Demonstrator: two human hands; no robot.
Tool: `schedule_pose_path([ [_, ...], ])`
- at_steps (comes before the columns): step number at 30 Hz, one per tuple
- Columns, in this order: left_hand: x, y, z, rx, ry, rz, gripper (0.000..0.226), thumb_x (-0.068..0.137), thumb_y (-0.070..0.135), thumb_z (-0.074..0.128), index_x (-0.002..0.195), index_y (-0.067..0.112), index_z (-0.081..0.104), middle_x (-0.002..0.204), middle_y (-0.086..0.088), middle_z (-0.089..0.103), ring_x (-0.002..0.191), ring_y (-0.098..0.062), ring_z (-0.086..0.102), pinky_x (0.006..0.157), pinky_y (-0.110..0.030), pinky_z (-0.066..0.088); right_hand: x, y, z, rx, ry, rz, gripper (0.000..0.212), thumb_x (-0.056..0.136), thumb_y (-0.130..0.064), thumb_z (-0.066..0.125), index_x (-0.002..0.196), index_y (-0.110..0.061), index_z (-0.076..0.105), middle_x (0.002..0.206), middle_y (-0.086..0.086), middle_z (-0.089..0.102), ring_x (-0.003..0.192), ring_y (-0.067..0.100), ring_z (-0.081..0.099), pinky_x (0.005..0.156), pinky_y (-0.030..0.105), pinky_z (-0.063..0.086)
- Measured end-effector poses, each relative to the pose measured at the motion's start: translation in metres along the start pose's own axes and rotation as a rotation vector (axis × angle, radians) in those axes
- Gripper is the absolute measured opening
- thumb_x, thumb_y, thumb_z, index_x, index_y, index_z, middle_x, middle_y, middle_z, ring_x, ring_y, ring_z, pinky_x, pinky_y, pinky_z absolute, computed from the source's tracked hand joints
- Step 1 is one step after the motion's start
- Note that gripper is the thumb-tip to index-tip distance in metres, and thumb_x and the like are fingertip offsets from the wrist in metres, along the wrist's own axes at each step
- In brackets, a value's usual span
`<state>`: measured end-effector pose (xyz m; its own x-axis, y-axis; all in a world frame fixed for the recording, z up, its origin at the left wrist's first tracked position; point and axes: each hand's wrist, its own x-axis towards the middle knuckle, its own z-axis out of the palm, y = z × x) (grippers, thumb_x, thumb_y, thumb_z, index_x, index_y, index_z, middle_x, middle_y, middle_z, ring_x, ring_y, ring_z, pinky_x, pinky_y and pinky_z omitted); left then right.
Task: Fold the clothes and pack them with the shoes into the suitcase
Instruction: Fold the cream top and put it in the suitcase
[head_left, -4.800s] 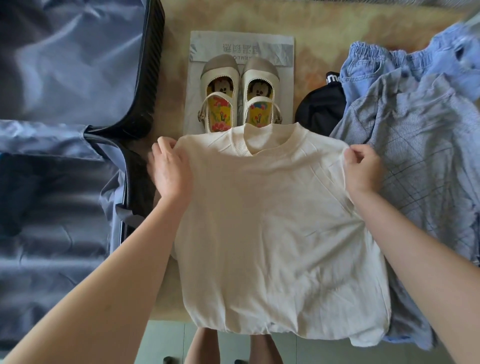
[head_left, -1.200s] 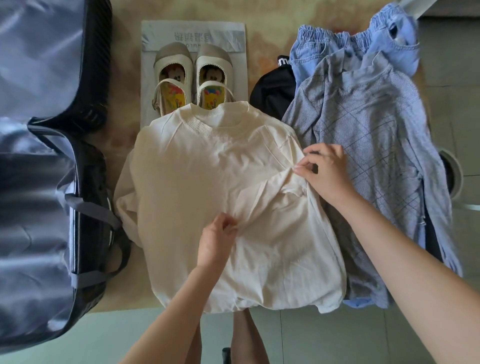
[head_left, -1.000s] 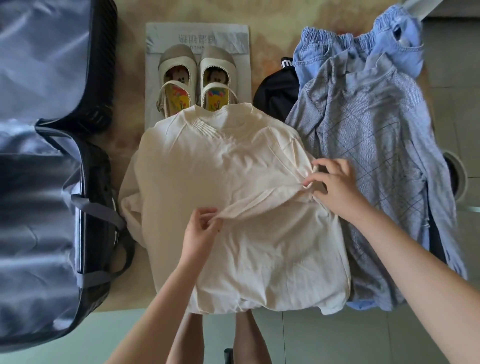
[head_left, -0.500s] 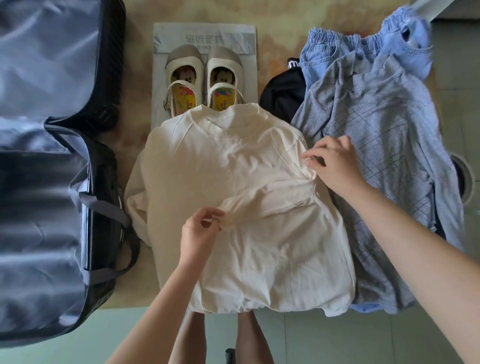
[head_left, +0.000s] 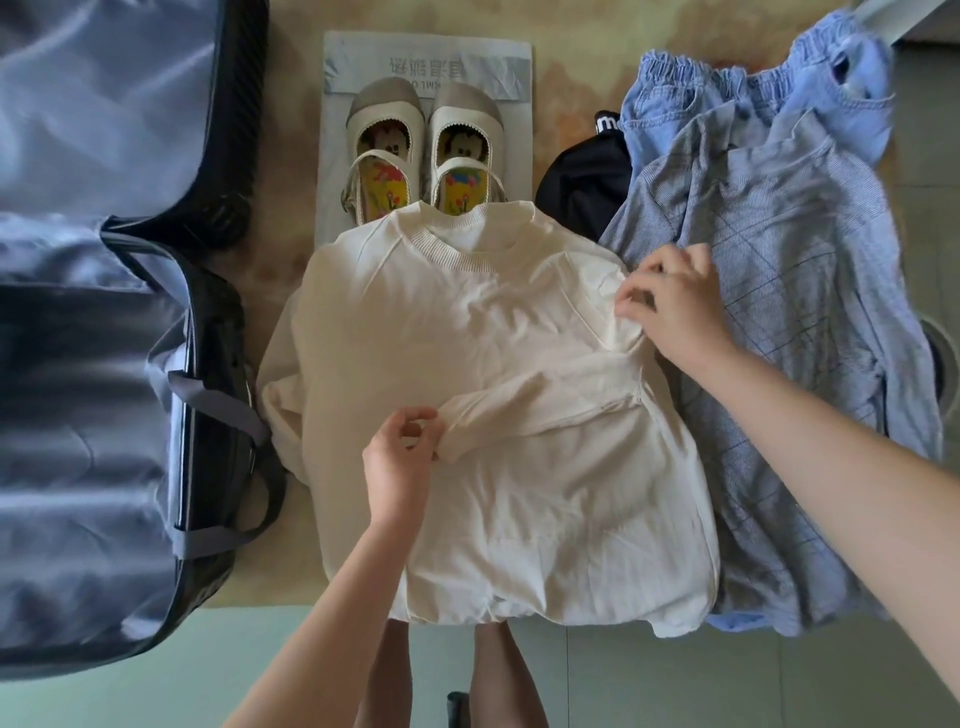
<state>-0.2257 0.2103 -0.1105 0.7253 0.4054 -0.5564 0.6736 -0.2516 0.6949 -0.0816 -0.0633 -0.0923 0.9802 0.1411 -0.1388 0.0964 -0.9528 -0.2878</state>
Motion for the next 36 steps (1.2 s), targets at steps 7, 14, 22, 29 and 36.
schedule_pose_path([
  [7, 0.000, 0.005, -0.011, 0.097, 0.133, 0.008, 0.035, 0.086, 0.025, 0.067, 0.119, 0.029, 0.057, 0.081, 0.010, 0.059, 0.076, -0.011, 0.061, 0.072, -0.027, 0.050, 0.020, 0.006, -0.002, 0.293, 0.234, 0.340, 0.010, 0.088, -0.017, 0.060, 0.092, -0.013, 0.068, 0.109, 0.015, 0.058, 0.109, 0.036, 0.042, 0.080, 0.013, 0.023],
  [14, 0.016, 0.003, -0.011, -0.001, 0.082, -0.017, 0.037, 0.087, 0.015, 0.066, 0.123, 0.018, 0.059, 0.098, 0.007, 0.062, 0.081, 0.007, 0.054, 0.063, 0.002, 0.039, 0.014, -0.005, 0.008, 0.169, 0.052, 0.124, 0.035, 0.080, -0.030, 0.073, 0.113, -0.019, 0.067, 0.125, 0.006, 0.052, 0.116, 0.034, 0.038, 0.095, 0.025, 0.023],
  [22, 0.042, 0.020, -0.002, -0.215, 0.114, -0.132, 0.036, 0.087, 0.013, 0.065, 0.122, 0.010, 0.057, 0.088, 0.011, 0.059, 0.078, 0.004, 0.054, 0.064, -0.003, 0.040, 0.011, 0.006, 0.017, -0.009, 0.014, -0.069, 0.030, 0.074, -0.002, 0.071, 0.101, -0.014, 0.064, 0.120, 0.004, 0.056, 0.111, 0.032, 0.042, 0.094, 0.035, 0.024],
  [29, 0.050, 0.019, -0.009, -0.269, 0.066, -0.122, 0.011, 0.087, 0.021, 0.063, 0.095, 0.022, 0.070, 0.089, 0.003, 0.071, 0.089, -0.016, 0.066, 0.082, -0.029, 0.053, 0.043, 0.011, -0.003, 0.098, -0.016, 0.109, 0.030, 0.095, -0.029, 0.051, 0.098, -0.005, 0.070, 0.123, 0.006, 0.056, 0.118, 0.035, 0.035, 0.095, 0.032, 0.020],
  [36, 0.063, 0.050, -0.014, -0.186, 0.199, 0.112, 0.012, 0.090, 0.019, 0.058, 0.090, 0.028, 0.066, 0.084, 0.008, 0.067, 0.080, -0.012, 0.063, 0.078, -0.035, 0.054, 0.064, 0.000, -0.001, -0.087, 0.081, 0.145, 0.029, 0.091, -0.041, 0.055, 0.099, -0.015, 0.064, 0.112, 0.010, 0.059, 0.117, 0.030, 0.037, 0.100, 0.037, 0.014],
])
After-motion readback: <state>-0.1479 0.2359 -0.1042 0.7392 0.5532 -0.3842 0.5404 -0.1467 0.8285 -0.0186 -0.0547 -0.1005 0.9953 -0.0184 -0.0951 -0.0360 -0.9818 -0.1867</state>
